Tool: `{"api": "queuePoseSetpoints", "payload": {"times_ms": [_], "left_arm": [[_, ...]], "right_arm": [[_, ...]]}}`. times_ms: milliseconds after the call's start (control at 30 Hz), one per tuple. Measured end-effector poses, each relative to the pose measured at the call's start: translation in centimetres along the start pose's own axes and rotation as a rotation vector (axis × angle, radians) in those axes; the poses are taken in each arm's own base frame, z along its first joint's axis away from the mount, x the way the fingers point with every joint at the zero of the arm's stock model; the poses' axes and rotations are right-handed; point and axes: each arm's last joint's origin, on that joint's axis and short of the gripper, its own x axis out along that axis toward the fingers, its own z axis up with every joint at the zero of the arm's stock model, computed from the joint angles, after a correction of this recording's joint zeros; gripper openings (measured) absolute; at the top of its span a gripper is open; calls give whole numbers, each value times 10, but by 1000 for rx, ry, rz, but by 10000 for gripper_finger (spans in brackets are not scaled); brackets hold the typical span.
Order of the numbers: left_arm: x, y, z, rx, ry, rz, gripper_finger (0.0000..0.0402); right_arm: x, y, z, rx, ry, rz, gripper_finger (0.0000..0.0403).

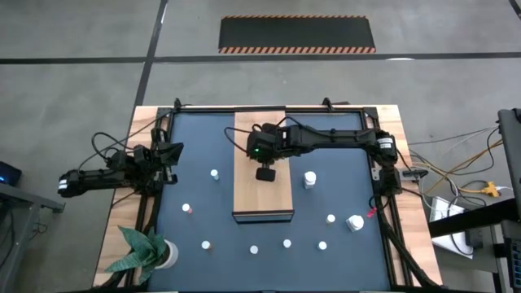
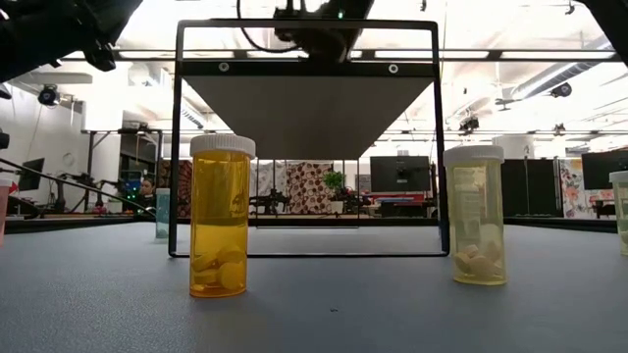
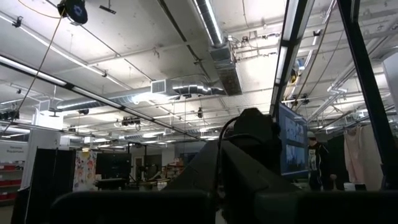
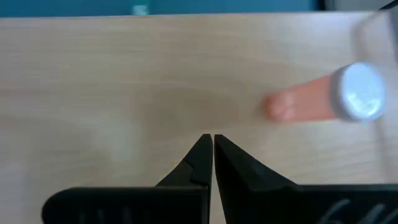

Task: Pick and place medicine bottles onto shelf by color
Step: Put the pink pill bottle on the shelf

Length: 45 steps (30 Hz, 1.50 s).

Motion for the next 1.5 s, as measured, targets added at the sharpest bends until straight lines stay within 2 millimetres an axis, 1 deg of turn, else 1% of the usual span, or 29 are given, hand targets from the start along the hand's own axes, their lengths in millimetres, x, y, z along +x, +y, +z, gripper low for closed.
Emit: {"api": "queuePoseSetpoints", "payload": {"times_ms": [167,267,667,933,1100,1367,1500], "left_arm": [[0,0,0,0,1,-1,3],[0,0,-1,0,2,-1,3],[0,0,-2,3,17,-3,3],[0,0,-2,3,17,-3,3],[0,0,-3,6,18,-3,3],[0,0,-3,6,17,-3,3],[0,0,-2,6,16,-3,3]], "right_arm": [[15,-15,-3,-4,-30,-52,9],[20,-21,-5,-36,-38,-62,9],[35,-37,-4,-54,-111,-100,8],[41,-56,-5,-65,-152,-133,9],[43,-61,-8,-60,-124,-133,9],[55,-72,-4,-99,-179,-172,9],[55,-72,-6,-105,-154,-165,9]]}}
